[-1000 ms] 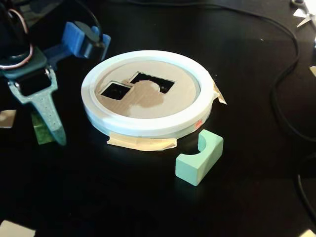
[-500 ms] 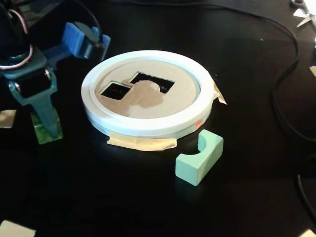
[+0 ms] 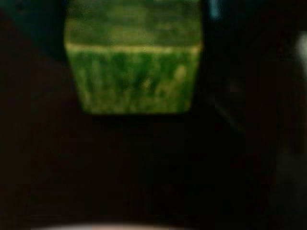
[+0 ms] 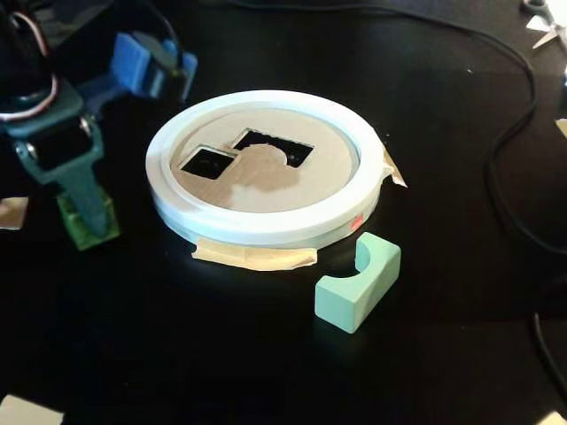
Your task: Pick up the square block and drop it in corresponding square shaped hole
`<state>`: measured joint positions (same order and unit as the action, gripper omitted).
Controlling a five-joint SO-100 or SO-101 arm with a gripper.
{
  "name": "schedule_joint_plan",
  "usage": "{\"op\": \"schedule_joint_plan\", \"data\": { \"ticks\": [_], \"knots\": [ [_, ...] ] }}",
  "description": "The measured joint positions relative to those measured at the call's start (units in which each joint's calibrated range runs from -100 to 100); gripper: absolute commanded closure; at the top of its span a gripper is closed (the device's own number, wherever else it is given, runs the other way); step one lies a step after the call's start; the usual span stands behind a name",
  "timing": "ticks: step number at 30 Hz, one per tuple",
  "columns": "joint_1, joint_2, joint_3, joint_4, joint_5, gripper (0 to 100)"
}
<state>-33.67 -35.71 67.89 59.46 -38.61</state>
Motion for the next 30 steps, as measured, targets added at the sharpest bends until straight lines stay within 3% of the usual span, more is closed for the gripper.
{"op": "schedule_joint_plan", "data": {
  "ticks": [5, 11, 14, 30],
  "knots": [
    [-0.50, -10.25, -0.20, 0.00, 1.22, 77],
    [-4.00, -13.46, -6.83, 0.10, 3.17, 64],
    [-4.70, -13.55, -9.96, 0.10, 3.52, 65],
    [-11.89, 25.32, -36.02, 0.00, 5.32, 64]
  ]
}}
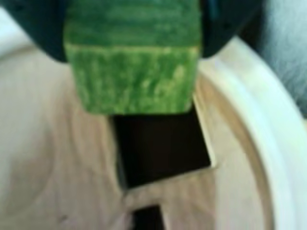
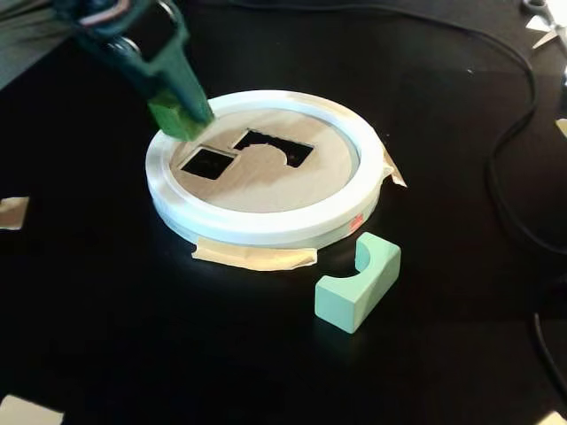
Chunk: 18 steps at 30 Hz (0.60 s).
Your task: Pick up the square block and drop it in corresponding square shaped hole
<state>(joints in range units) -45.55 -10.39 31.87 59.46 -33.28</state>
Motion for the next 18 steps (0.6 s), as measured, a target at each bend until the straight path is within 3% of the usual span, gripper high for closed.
{"op": "schedule_joint_plan", "data": {
  "ticks": [14, 16, 18],
  "knots": [
    [-4.00, 16.05, -9.08, 0.00, 2.54, 62],
    [-4.30, 16.05, -9.18, 0.00, 2.74, 57],
    [-4.30, 16.05, -9.18, 0.00, 2.74, 44]
  ]
}}
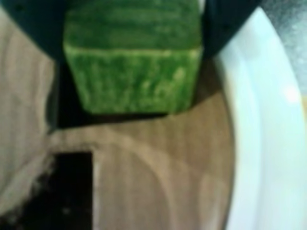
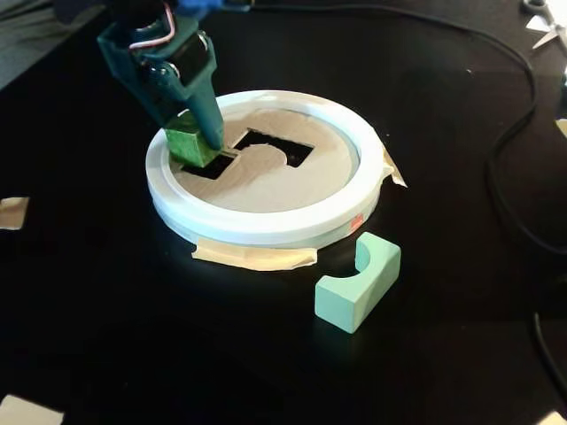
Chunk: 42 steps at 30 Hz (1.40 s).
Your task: Pick up the square block and drop it in corresponding square shaped hole
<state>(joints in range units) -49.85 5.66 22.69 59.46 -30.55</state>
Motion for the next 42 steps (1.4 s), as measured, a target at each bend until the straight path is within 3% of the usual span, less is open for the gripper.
{"op": "schedule_joint_plan", "data": {
  "ticks": [1, 2, 4, 6, 23, 31, 42],
  "knots": [
    [0.00, 0.00, 0.00, 0.00, 0.00, 28],
    [0.00, 0.00, 0.00, 0.00, 0.00, 20],
    [0.10, 0.00, 0.00, 0.00, 0.00, 9],
    [-0.10, 0.00, 0.00, 0.00, 0.00, 4],
    [-2.30, -0.53, 0.00, 0.00, 2.54, 4],
    [3.70, -0.53, 0.00, 0.00, 5.18, 4],
    [4.50, -0.53, 0.00, -0.48, 5.27, 4]
  ]
}}
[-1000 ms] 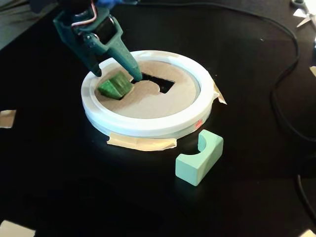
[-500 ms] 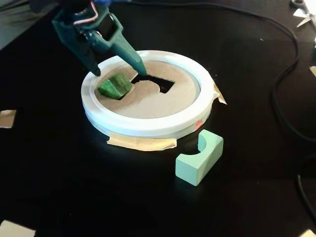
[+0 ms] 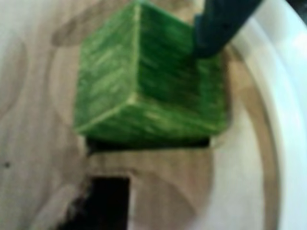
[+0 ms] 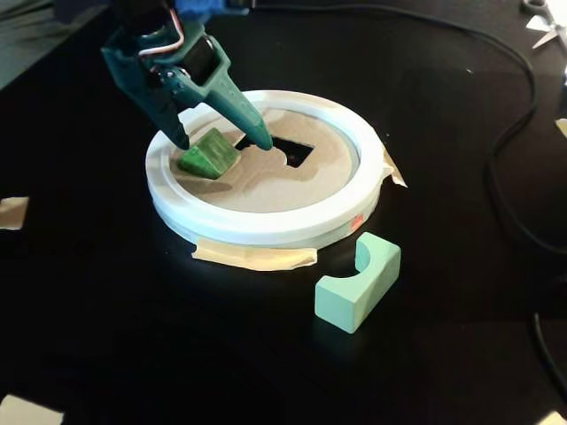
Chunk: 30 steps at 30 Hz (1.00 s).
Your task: Pick up the square block and drop it in corresponding square shaped hole
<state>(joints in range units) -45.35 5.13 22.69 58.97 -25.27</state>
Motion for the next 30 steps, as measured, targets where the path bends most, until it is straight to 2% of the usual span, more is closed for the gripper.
{"op": "schedule_joint_plan", "data": {
  "ticks": [5, 18, 30],
  "knots": [
    [-0.20, 4.64, -0.10, -5.63, 0.00, 4],
    [-0.20, 6.06, -0.68, -6.98, 0.00, 3],
    [0.10, -8.65, -0.68, 9.21, 0.00, 4]
  ]
}}
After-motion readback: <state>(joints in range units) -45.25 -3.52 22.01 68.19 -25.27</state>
